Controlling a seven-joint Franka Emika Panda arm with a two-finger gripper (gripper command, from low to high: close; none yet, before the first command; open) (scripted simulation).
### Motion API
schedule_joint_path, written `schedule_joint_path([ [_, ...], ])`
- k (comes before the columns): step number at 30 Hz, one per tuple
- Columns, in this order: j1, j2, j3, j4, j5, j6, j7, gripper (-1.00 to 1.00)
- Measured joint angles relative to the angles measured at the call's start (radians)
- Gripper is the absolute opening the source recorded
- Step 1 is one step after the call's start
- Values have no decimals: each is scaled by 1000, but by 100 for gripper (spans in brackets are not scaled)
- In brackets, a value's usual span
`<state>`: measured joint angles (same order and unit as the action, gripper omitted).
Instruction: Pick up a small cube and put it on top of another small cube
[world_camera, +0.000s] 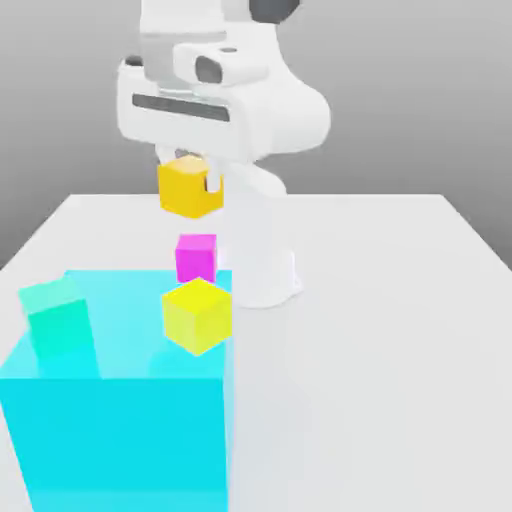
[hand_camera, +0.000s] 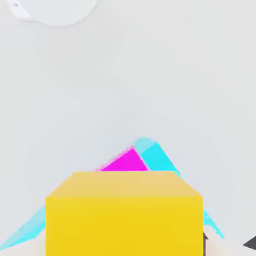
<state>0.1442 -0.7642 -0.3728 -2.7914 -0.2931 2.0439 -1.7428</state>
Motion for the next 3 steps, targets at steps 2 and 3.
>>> schedule_joint_path([
  [2, 0, 0, 0, 0, 0, 0, 0, 100],
  [3, 0, 0, 0, 0, 0, 0, 0, 100],
])
